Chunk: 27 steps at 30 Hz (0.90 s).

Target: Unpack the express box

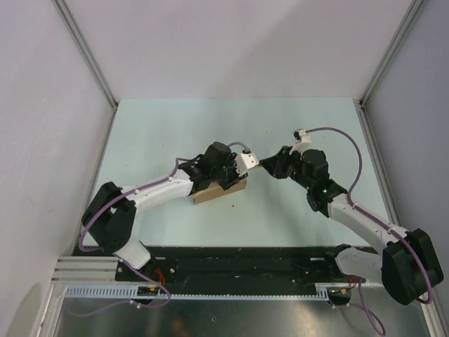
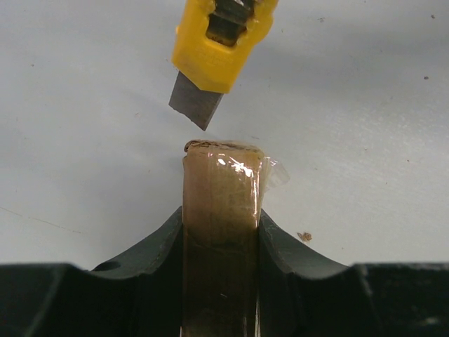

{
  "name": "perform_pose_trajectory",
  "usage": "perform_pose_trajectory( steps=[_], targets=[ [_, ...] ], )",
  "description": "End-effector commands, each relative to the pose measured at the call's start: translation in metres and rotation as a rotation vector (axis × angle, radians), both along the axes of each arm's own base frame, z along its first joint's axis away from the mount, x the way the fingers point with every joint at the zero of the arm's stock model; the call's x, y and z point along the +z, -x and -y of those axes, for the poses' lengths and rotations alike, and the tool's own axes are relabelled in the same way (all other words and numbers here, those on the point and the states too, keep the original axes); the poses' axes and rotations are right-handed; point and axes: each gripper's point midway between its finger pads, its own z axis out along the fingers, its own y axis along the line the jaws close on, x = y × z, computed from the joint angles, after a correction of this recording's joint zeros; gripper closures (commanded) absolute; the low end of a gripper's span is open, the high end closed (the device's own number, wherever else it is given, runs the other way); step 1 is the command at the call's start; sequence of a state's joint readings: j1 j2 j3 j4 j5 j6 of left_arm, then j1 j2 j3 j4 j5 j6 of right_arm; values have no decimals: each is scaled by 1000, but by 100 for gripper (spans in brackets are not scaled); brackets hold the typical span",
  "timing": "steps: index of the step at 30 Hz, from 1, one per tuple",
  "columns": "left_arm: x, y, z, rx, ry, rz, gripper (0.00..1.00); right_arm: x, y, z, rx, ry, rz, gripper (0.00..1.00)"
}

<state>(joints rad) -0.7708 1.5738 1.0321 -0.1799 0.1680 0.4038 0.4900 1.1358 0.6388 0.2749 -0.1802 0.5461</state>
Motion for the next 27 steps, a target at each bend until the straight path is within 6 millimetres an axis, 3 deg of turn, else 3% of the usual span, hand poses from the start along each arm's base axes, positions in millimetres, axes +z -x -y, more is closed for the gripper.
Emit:
perform_pose_trajectory(
  steps=[1,21,27],
  targets=[
    [-22,14,-9,-51,-68,-30,81,12,-3,-2,5,-18,49,100],
    [-27,18,-11,-41,-73,-48,82,22,1,-11,24,-53,68,100],
    [-28,19,-11,-41,-76,-50,82,13,-1,-10,16,-32,51,100]
  ],
)
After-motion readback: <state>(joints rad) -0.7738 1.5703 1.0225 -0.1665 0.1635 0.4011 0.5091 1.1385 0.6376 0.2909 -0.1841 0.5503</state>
